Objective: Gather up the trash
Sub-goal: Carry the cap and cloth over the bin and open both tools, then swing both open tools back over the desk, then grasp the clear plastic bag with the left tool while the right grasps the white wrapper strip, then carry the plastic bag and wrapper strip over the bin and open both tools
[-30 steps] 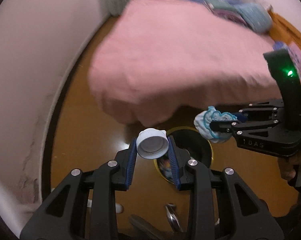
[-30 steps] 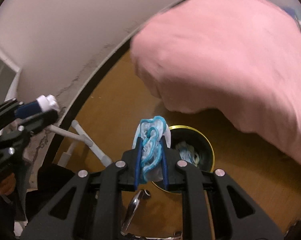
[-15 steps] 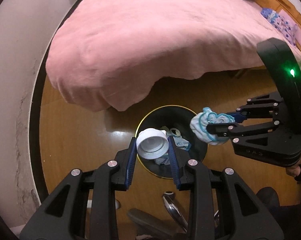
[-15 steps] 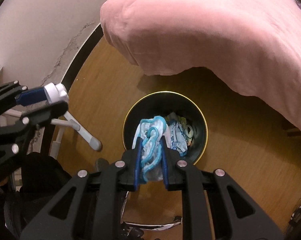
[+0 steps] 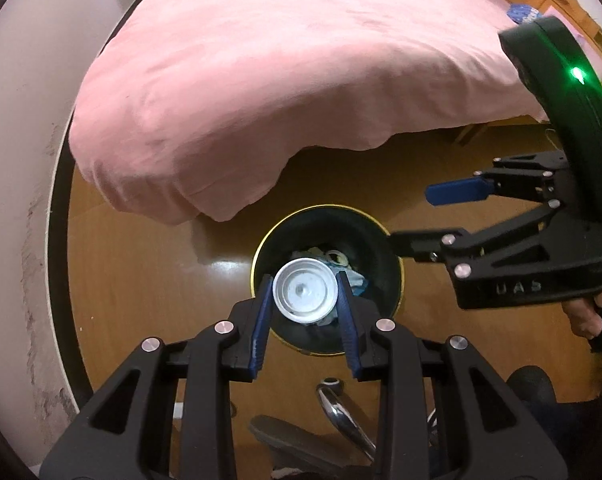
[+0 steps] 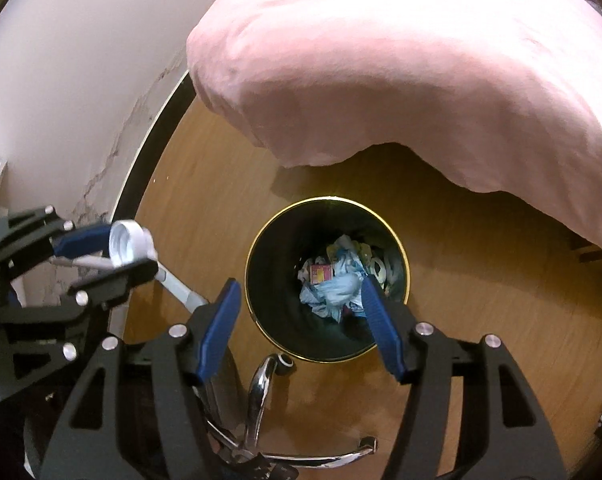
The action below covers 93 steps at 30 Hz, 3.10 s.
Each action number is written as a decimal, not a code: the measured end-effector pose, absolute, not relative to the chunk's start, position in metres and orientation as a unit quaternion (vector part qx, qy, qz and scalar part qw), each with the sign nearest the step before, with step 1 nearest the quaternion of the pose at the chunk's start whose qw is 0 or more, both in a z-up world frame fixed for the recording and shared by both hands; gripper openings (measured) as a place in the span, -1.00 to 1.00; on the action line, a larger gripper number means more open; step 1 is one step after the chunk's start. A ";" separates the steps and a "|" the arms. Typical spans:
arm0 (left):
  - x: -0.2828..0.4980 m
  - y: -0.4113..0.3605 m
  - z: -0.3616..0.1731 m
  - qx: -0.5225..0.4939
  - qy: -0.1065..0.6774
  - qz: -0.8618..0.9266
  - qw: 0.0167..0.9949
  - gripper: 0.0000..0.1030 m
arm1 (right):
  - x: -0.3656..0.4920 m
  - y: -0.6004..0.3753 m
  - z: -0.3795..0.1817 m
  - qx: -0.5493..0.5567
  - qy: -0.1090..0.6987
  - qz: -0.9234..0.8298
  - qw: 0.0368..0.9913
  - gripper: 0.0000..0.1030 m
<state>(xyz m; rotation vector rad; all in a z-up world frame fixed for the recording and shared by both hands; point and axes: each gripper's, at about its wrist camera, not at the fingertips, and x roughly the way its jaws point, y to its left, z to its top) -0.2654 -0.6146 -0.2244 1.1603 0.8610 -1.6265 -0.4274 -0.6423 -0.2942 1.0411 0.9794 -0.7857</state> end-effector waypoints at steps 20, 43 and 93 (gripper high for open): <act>-0.197 -0.523 -0.089 0.377 0.278 -0.627 0.623 0.76 | -0.366 -0.618 -0.149 0.360 0.385 -0.350 0.774 0.36; 0.146 -0.015 -0.014 0.145 0.394 -0.138 0.897 0.79 | 0.177 -0.243 -0.046 -0.013 0.476 0.158 0.865 0.43; -0.024 -0.367 -0.007 0.252 0.326 -0.488 0.769 -0.31 | -0.197 -0.539 -0.082 0.248 0.403 -0.206 0.857 -0.75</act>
